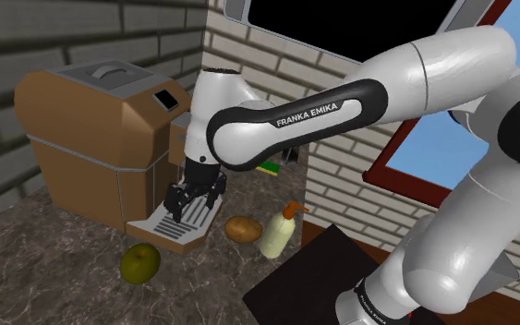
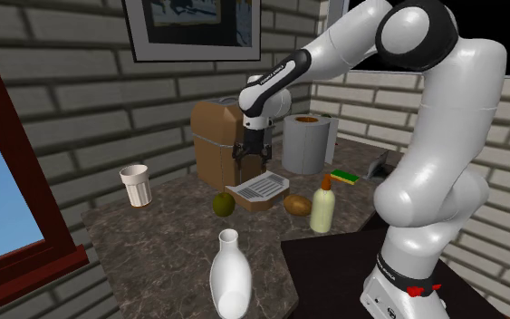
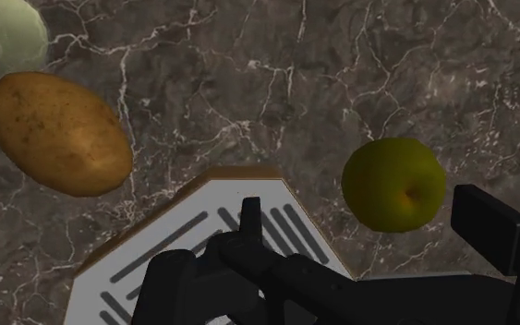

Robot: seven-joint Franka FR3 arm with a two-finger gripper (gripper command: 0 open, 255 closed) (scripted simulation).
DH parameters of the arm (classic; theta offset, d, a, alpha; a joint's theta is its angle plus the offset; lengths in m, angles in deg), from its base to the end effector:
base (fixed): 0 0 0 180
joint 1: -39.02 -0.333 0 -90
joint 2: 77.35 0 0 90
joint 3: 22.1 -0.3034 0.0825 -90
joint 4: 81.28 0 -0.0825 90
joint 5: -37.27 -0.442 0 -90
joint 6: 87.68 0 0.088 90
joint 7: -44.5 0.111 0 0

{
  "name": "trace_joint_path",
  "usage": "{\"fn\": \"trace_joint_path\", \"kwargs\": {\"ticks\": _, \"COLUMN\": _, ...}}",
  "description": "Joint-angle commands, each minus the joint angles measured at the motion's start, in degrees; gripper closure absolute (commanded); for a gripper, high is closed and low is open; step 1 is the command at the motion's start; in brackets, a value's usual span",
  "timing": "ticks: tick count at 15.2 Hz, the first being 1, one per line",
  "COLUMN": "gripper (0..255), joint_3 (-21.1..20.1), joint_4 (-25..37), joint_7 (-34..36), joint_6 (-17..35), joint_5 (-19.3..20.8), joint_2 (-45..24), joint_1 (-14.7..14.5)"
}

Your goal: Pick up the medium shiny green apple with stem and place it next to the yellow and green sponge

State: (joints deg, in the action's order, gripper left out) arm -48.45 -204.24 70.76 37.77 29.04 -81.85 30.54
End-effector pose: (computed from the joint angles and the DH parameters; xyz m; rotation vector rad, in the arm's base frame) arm 0.4824 0.3423 0.3170 -3.0209 -0.0963 0.1528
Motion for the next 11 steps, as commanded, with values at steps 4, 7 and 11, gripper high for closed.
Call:
{"fn": "trace_joint_path", "kwargs": {"ticks": 4, "gripper": 0, "joint_3": -0.24, "joint_4": 8.34, "joint_7": 6.62, "joint_6": 2.81, "joint_5": 5.92, "joint_2": -11.81, "joint_1": -3.46}}
{"fn": "trace_joint_path", "kwargs": {"ticks": 7, "gripper": 0, "joint_3": 0.50, "joint_4": 14.44, "joint_7": 9.99, "joint_6": 3.19, "joint_5": 9.07, "joint_2": -18.67, "joint_1": -6.36}}
{"fn": "trace_joint_path", "kwargs": {"ticks": 11, "gripper": 0, "joint_3": 1.33, "joint_4": 19.71, "joint_7": 12.38, "joint_6": 3.56, "joint_5": 11.44, "joint_2": -24.55, "joint_1": -8.92}}
